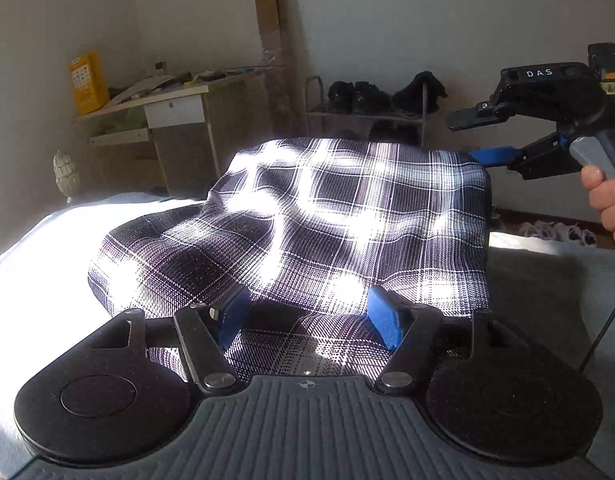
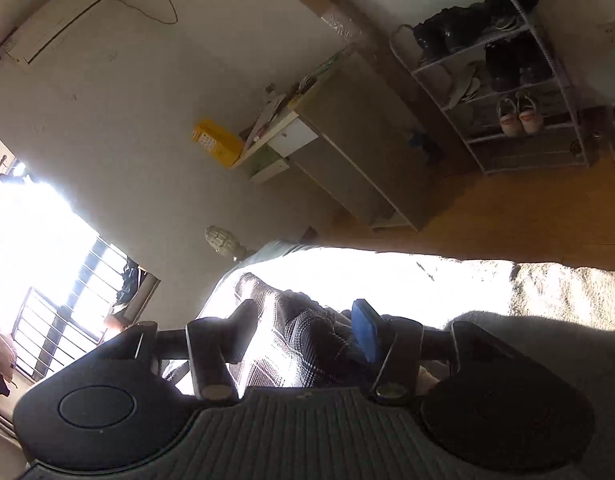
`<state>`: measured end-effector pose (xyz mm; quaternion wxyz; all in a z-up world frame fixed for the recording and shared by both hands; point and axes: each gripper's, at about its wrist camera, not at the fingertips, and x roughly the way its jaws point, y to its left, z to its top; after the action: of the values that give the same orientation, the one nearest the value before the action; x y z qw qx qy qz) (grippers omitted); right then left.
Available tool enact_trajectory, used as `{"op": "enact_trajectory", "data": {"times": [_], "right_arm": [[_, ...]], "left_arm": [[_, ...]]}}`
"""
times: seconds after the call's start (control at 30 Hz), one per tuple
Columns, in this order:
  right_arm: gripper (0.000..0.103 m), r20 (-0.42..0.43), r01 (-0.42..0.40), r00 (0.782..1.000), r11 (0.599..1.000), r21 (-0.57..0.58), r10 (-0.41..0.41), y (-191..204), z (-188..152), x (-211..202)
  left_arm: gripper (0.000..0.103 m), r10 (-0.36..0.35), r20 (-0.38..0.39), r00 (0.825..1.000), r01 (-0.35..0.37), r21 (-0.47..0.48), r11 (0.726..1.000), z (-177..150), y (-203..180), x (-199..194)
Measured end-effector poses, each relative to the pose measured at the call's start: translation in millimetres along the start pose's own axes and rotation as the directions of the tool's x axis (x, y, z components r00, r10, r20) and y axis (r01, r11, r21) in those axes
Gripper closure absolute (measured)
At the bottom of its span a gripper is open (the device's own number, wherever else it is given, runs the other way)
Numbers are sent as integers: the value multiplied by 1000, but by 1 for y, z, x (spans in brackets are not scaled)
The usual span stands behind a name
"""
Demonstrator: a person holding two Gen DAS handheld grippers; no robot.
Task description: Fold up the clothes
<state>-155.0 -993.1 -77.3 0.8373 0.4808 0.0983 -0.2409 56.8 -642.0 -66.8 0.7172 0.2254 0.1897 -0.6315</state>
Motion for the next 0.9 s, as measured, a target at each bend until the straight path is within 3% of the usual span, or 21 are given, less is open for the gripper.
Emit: {"op": "enact_trajectory", "data": {"times": [0.17,0.33,0.47,0.53,0.6,0.63,0.77,0.83,0.9], "right_arm": [[43,-79,-29,996,999,42,33,-12,-10,21],[63,-88,-117,990,993,-30,114,7,-13,14],[63,-157,14,987,997,-82,-27,15,-16,35],[64,-150,7,989,999,-46,-14,9,-16,37],[89,-143,-1,990,1000,-10,-1,3,-17,39],[90,-124,-15,992,1000,-7,14,4,-17,37],[92,21,-147,988,974,-174,153,37,-22,-4],[92,47,-128,989,972,-195,140,33,-29,-12],[91,1,-56,998,991,-120,56,3,-30,3]], "left_arm": [[37,4,3,1000,-4,5,1000,0,0,-1],[37,8,2,1000,-8,8,1000,0,0,0],[37,11,-1,1000,-11,8,1000,1,-1,0],[37,16,0,1000,-16,12,1000,0,-2,0],[37,19,0,1000,-19,16,1000,0,-2,0],[37,16,0,1000,-16,15,1000,0,-2,0],[37,1,4,1000,-1,16,1000,2,-3,-2],[37,1,5,1000,-1,24,1000,2,-4,-1],[37,-2,3,1000,2,24,1000,1,-4,-1]]}}
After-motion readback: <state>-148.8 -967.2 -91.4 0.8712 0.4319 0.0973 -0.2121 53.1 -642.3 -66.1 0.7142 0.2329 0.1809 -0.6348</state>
